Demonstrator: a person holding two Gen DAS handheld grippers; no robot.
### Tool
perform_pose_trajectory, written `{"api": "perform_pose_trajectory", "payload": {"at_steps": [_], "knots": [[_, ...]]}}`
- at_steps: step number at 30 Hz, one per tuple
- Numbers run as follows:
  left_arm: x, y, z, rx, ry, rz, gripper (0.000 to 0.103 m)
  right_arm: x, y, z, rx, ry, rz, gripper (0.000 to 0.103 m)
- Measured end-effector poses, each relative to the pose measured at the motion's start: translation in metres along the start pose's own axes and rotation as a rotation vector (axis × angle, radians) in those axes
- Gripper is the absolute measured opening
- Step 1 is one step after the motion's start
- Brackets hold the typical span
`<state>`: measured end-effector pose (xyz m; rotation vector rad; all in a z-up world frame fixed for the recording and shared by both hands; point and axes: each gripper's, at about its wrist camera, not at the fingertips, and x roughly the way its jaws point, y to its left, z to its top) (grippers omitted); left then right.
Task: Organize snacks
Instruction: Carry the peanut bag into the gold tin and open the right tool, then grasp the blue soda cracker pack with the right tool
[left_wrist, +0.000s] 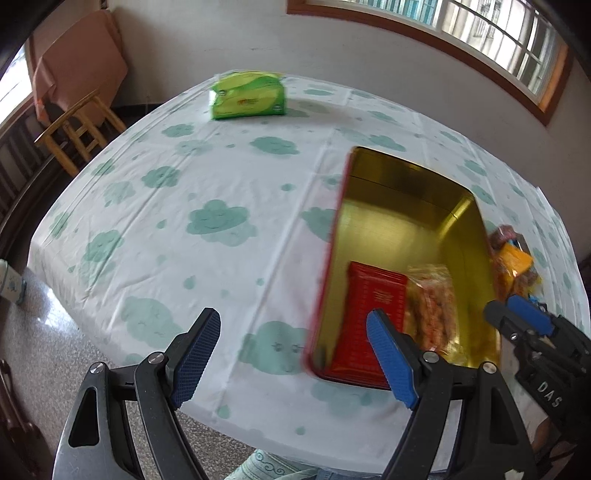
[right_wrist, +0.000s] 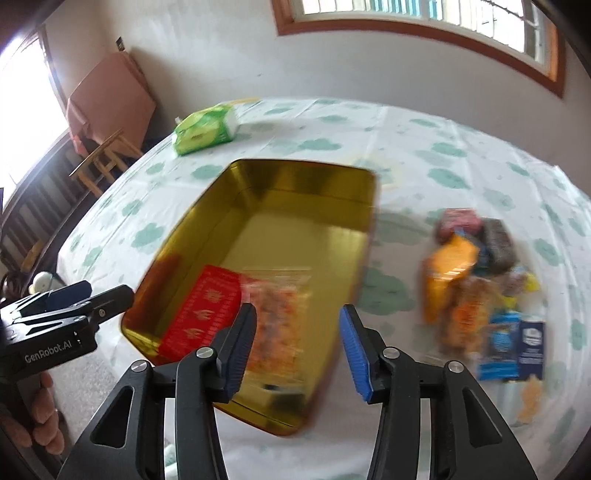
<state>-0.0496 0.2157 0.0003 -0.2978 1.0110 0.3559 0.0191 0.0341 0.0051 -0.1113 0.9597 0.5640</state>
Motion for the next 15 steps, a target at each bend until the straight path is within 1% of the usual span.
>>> {"api": "perform_pose_trajectory", "payload": {"at_steps": [4,6,11,15], "knots": [[0.002,-0.022,-0.001,0.044,0.006,-0.023,0.078,-0.015,-0.039,-0.010,0.034,-0.016,-0.060,0.049],[0.002,-0.032,-0.002,0.063,0.008,-0.035,0.078,-0.022,-0.066,-0.017,0.062,-0.018,-0.104,0.050],[0.003,-0.059,-0.005,0.122,0.016,-0.058,0.078,-0.032,-0.130,-0.034,0.119,0.009,-0.217,0.055],[0.005,-0.081,-0.008,0.164,0.027,-0.071,0.078,-0.033,-0.167,-0.048,0.155,0.042,-0.263,0.059]]}}
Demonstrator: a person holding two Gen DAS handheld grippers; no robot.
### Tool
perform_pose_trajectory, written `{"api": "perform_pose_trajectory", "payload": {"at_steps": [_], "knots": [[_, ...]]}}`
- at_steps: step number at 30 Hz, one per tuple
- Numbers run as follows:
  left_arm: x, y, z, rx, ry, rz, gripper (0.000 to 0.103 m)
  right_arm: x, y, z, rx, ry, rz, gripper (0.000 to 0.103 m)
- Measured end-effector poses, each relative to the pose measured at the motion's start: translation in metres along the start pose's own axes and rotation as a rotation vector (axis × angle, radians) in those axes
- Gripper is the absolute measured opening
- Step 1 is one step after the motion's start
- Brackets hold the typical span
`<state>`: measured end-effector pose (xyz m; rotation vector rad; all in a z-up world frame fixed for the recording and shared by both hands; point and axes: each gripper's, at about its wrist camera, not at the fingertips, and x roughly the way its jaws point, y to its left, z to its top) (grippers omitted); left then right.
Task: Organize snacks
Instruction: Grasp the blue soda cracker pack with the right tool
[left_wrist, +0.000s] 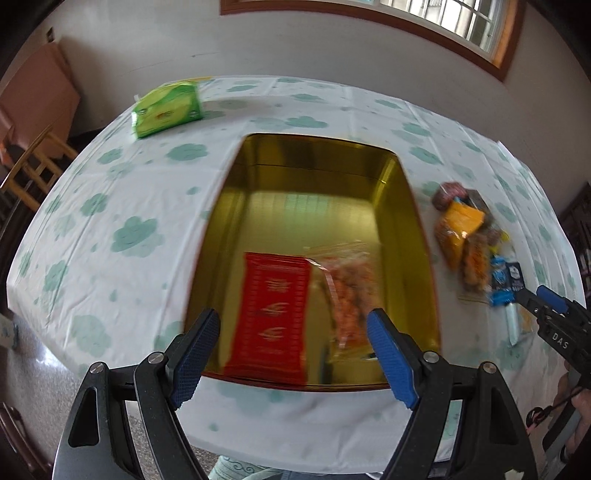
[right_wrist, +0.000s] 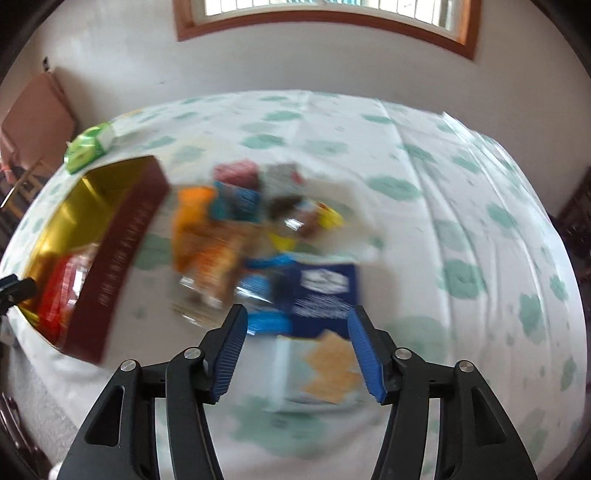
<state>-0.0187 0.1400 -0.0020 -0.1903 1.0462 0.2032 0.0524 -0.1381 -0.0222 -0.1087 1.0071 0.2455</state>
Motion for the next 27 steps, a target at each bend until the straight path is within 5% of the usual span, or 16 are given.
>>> {"api": "perform_pose_trajectory", "payload": {"at_steps": [13,16,18,27], "knots": [[0.011,-0.067,0.002,0.136,0.024,-0.030,0.079,0.033,-0.014,-0.012,0.012,0.047,0.010,0.065],[0.013,-0.078,0.004,0.159,0.026,-0.030,0.079,0.038,-0.013,-0.008,-0.009,0.021,0.001,0.062],[0.013,-0.085,0.005,0.172,0.028,-0.030,0.079,0.038,-0.012,-0.007,-0.028,0.006,0.001,0.051],[0.019,-0.126,0.010,0.243,0.026,-0.078,0.079,0.036,-0.038,-0.010,0.008,-0.041,-0.002,0.051]]}}
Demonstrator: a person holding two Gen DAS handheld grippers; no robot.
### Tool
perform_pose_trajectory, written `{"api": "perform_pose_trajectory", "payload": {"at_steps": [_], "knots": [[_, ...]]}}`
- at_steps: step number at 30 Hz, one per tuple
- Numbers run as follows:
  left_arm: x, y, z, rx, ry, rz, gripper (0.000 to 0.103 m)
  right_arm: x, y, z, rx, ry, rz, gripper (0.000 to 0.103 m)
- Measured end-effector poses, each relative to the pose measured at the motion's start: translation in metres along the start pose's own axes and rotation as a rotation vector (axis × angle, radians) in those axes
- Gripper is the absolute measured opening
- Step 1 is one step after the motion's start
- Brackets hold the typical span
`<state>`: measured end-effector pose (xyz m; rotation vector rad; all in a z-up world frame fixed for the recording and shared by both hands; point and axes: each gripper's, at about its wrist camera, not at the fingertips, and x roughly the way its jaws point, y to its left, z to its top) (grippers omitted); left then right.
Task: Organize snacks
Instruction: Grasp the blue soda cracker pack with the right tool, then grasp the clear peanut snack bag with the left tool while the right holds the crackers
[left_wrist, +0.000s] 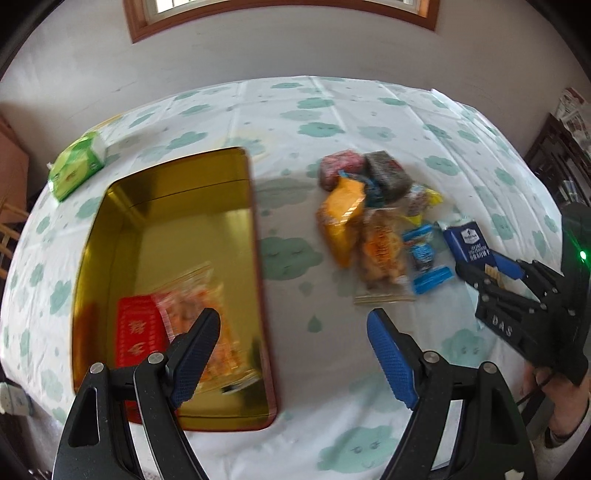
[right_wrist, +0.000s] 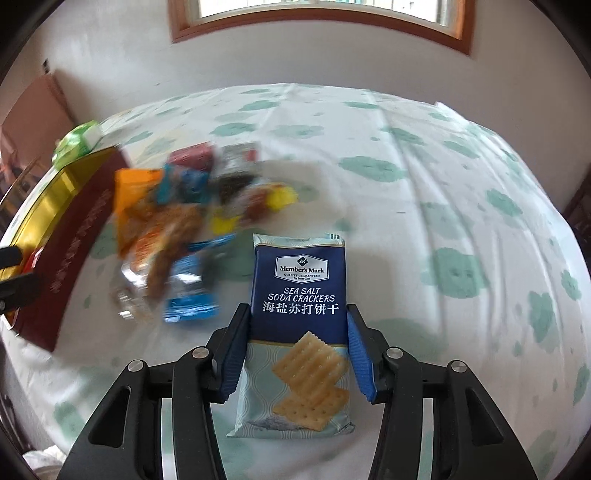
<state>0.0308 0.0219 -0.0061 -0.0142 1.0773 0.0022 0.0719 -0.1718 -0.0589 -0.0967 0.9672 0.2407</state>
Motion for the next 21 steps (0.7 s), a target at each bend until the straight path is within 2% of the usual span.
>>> {"api": "perform_pose_trajectory", "payload": {"at_steps": [7,11,13,15,17,21], "knots": [[0.012,-0.025,0.012,0.040,0.012,-0.057,0.077,0.007,-0.057,0.007,0.082,-0.041,-0.088,0.051],[0.021,-0.038,0.021,0.051,0.030,-0.080,0.068,0.009,-0.069,0.008,0.093,-0.067,-0.093,0.051],[0.026,-0.044,0.024,0.070,0.032,-0.085,0.060,0.009,-0.069,0.008,0.095,-0.068,-0.092,0.051],[0.031,-0.048,0.027,0.082,0.037,-0.095,0.045,0.010,-0.069,0.008,0.096,-0.068,-0.090,0.051],[0.038,-0.049,0.031,0.070,0.052,-0.105,0.038,0.010,-0.068,0.008,0.095,-0.068,-0.090,0.052],[0.049,-0.050,0.039,0.033,0.076,-0.141,0.037,0.010,-0.069,0.008,0.099,-0.069,-0.083,0.053]]}}
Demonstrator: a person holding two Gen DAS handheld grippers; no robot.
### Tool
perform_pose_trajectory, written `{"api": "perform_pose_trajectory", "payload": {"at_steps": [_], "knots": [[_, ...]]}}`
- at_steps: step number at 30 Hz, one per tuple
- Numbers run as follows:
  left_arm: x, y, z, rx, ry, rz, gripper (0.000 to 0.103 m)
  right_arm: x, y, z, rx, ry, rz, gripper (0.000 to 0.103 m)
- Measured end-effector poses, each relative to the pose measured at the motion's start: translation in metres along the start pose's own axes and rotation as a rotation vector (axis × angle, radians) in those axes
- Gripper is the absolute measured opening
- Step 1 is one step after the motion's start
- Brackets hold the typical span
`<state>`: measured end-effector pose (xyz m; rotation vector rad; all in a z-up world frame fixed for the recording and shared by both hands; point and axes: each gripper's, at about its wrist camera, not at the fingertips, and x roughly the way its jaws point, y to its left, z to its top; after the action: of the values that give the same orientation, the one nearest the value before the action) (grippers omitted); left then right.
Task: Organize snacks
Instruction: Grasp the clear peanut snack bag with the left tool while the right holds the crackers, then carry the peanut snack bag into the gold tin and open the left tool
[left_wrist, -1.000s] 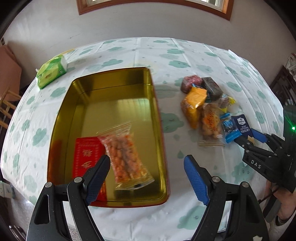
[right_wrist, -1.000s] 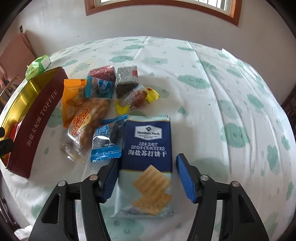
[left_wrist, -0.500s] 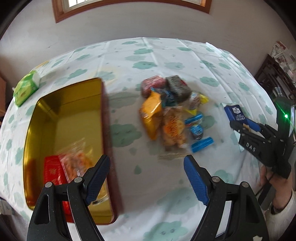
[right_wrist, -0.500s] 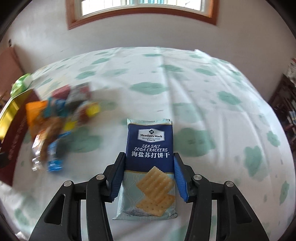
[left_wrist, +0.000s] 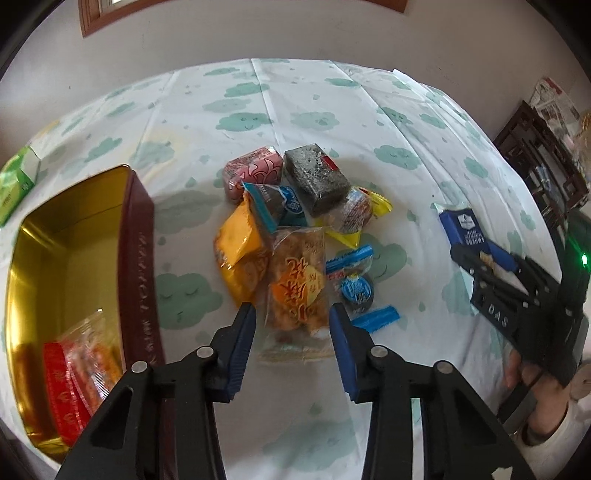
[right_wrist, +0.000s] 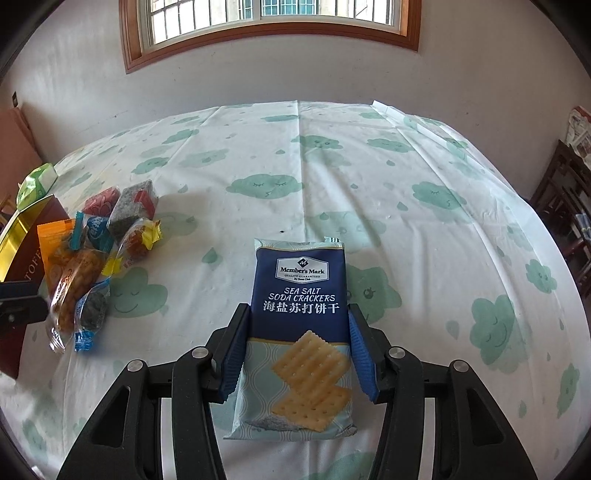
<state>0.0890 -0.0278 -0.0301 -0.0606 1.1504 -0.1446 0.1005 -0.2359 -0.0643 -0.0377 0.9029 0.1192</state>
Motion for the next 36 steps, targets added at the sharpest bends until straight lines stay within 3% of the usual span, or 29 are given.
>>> {"api": "perform_pose_trajectory", "payload": {"at_steps": [13,15,36], "knots": [[0.028,-0.002,0.020,-0.020,0.060,-0.004,0.037,0.001,0.001,0.000,0.001,0.000,0.003,0.054],[0.030,0.000,0.021,-0.028,0.067,-0.001,0.033,0.001,0.001,0.000,0.000,0.000,0.003,0.054],[0.016,-0.005,-0.024,0.035,0.098,0.022,0.034,0.001,0.001,0.000,0.000,0.000,0.001,0.054]]}}
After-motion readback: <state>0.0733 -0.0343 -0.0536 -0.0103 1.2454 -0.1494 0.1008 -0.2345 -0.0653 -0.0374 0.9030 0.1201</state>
